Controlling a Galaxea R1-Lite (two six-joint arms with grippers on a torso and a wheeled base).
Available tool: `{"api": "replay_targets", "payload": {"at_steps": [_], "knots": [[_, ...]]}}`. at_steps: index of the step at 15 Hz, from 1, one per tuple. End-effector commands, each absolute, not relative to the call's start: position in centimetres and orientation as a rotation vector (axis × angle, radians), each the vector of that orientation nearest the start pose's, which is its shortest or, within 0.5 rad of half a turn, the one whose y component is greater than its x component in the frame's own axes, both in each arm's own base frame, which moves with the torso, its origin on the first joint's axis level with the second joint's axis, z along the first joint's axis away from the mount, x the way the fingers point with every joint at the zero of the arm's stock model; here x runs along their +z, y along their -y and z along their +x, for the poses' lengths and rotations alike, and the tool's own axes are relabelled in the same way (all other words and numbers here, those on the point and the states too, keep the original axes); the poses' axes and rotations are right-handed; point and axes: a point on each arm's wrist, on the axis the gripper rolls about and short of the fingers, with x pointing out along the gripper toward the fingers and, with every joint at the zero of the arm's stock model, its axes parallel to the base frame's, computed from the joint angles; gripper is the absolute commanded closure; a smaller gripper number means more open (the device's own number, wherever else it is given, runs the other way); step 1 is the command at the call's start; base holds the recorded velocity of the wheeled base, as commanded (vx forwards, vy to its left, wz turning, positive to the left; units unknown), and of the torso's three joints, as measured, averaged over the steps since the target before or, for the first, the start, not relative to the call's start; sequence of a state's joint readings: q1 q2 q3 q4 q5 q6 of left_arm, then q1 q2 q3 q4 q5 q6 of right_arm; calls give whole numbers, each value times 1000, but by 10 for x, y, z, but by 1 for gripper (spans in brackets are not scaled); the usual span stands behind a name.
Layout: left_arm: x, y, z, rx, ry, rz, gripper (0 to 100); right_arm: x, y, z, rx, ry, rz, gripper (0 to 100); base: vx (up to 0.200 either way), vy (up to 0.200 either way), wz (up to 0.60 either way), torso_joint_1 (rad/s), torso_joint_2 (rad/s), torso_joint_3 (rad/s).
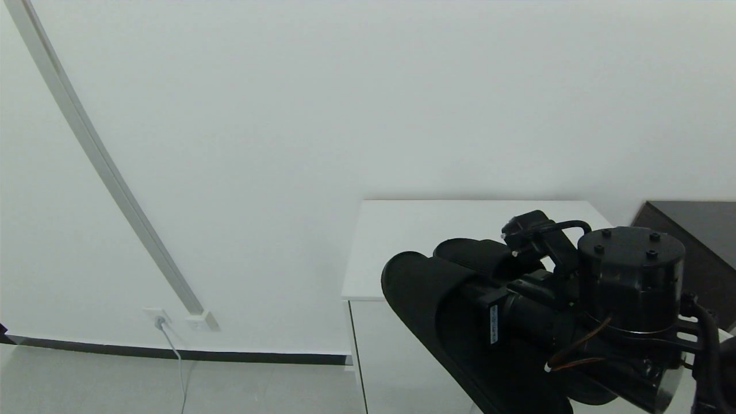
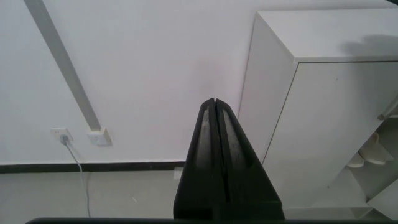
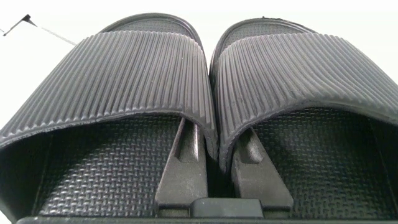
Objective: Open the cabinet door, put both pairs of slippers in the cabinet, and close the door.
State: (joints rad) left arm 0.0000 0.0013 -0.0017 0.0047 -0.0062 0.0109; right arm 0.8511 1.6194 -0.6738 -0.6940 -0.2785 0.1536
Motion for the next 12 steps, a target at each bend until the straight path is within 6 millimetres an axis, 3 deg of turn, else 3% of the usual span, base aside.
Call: {"api": "replay_targets", "payload": {"at_steps": [1, 11, 12], "knots": [[75, 0, -23, -6, -5, 11, 100, 178, -203, 187, 551, -256, 14, 100, 0, 0, 0, 0, 0, 0], [75, 0, -23, -8, -5, 11, 100, 173, -205, 182, 566, -268, 2, 100, -200, 0, 0, 4, 2, 2], [75, 0, -23, -8, -5, 11, 100, 173, -205, 181, 568, -267, 2, 100, 0, 0, 0, 0, 0, 0]]}}
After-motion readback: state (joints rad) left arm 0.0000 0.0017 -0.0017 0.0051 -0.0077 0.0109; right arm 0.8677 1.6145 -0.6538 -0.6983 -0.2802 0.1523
